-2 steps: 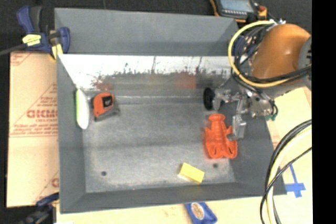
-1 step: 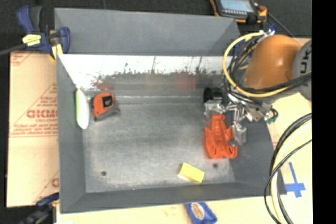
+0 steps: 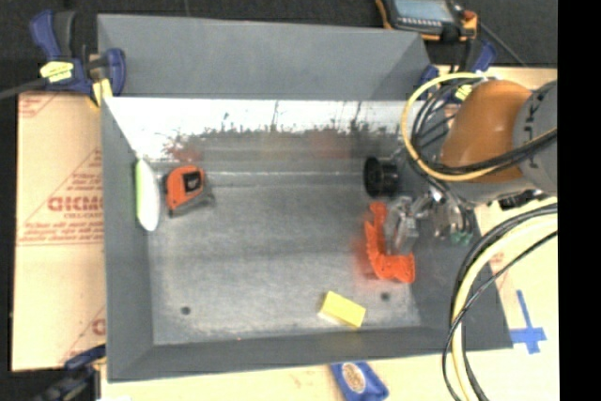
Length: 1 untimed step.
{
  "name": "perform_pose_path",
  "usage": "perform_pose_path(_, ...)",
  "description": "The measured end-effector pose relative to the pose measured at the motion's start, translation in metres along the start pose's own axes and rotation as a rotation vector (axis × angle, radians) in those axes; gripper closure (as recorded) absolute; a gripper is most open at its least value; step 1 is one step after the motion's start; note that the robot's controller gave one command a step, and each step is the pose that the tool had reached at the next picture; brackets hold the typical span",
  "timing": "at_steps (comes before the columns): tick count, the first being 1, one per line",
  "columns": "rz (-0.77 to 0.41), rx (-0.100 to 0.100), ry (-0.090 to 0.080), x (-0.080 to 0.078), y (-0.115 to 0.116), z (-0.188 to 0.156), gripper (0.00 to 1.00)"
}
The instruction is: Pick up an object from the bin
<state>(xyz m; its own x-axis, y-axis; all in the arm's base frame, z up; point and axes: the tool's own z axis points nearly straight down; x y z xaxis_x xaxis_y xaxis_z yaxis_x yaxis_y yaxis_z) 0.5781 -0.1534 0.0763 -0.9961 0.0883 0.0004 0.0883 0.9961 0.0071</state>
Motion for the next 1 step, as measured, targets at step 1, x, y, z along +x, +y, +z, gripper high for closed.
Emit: perform_pose_path(1, 0.018, 0.006, 0.012, 0.0058, -0.005, 0.007, 0.0)
